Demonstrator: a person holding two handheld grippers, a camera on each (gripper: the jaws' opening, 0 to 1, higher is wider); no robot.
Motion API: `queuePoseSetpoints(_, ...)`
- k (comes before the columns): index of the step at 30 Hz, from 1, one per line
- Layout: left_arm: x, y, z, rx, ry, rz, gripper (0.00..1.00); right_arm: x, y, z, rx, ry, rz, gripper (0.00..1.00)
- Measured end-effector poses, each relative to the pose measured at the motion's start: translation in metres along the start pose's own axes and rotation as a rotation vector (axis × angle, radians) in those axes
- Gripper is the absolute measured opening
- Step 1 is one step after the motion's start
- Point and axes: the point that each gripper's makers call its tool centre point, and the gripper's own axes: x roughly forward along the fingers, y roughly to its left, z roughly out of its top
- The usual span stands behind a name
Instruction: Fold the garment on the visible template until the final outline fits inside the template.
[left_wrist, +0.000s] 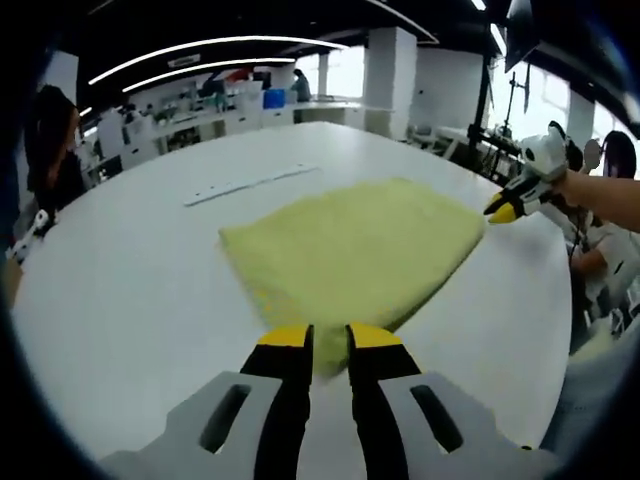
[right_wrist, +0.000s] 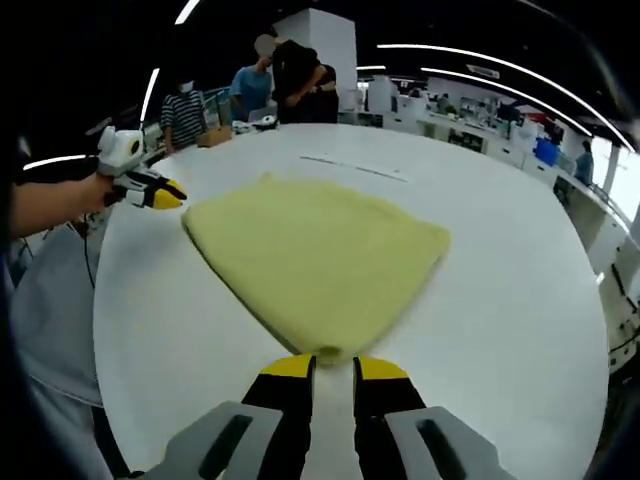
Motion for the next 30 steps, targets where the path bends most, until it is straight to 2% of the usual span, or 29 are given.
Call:
queuePoseSetpoints(15,-0.001,0.0,-0.04,-0.052,0.046,0.036,0.12,0.009,0.011,-0.011,0.036,-0.008,0.019,0.1)
queuePoseSetpoints(22,0.005,0.0,-0.042,-0.116,0.035,0.053,0.11,0.012,0.012,-0.008,0.09,-0.051,0.004,0.09)
queuePoseSetpoints(25,0.009,0.0,-0.038,-0.161,0.007,0.061,0.11,0.013,0.014,-0.008,0.095,-0.062,0.002,0.09)
queuePoseSetpoints(30,0.013,-0.002,-0.034,-0.224,-0.025,0.071,0.1,0.015,0.014,-0.005,0.156,-0.098,-0.01,0.09)
